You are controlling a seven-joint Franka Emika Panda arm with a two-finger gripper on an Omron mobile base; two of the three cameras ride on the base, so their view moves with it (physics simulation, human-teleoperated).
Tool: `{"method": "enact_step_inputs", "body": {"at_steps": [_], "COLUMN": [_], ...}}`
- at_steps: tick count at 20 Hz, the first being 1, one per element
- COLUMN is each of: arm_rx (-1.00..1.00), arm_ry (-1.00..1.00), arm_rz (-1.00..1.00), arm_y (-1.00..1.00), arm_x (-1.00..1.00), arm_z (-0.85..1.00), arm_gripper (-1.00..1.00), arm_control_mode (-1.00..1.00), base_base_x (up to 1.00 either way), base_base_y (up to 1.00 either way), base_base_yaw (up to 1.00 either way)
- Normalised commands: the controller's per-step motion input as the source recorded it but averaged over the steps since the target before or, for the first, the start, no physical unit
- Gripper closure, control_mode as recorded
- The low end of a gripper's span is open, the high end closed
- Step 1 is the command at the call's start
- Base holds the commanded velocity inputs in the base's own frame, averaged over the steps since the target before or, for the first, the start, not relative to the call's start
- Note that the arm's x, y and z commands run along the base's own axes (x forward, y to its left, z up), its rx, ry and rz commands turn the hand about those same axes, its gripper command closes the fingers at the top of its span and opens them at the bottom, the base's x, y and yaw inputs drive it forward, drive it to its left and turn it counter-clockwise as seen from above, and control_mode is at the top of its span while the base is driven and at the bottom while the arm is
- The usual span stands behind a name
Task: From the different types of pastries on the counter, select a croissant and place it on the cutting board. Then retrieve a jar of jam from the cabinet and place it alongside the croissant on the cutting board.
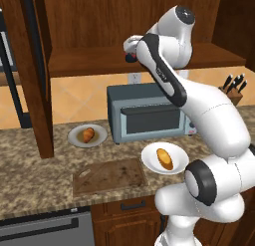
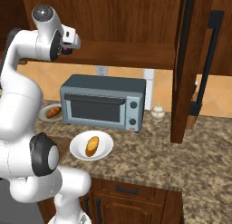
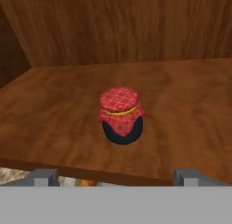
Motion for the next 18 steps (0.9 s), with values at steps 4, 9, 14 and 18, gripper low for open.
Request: {"method": "enact_step_inputs", "body": {"at_steps": [4,9,14,18], "arm_rx": [-0.01,-0.01,-0.03,0.0], "arm_ry": [0.03,0.03,0.03,0.0], "arm_rz": [0.01,0.0,0.0,0.01], "arm_y": [0.03,0.08,0.16,0.0], "arm_x": [0.04,0.43,0.16,0.41], "arm_z": [-0.17,-0.01,-0.02,0.0], "arm_gripper": [-1.0,-1.0,-1.0,-1.0], "arm_control_mode": [-1.0,-1.0,-1.0,-1.0], "base_base_x": [0.0,0.0,0.0,0.0], "base_base_y": [0.0,0.0,0.0,0.0], "base_base_yaw": [0.0,0.0,0.0,0.0]}}
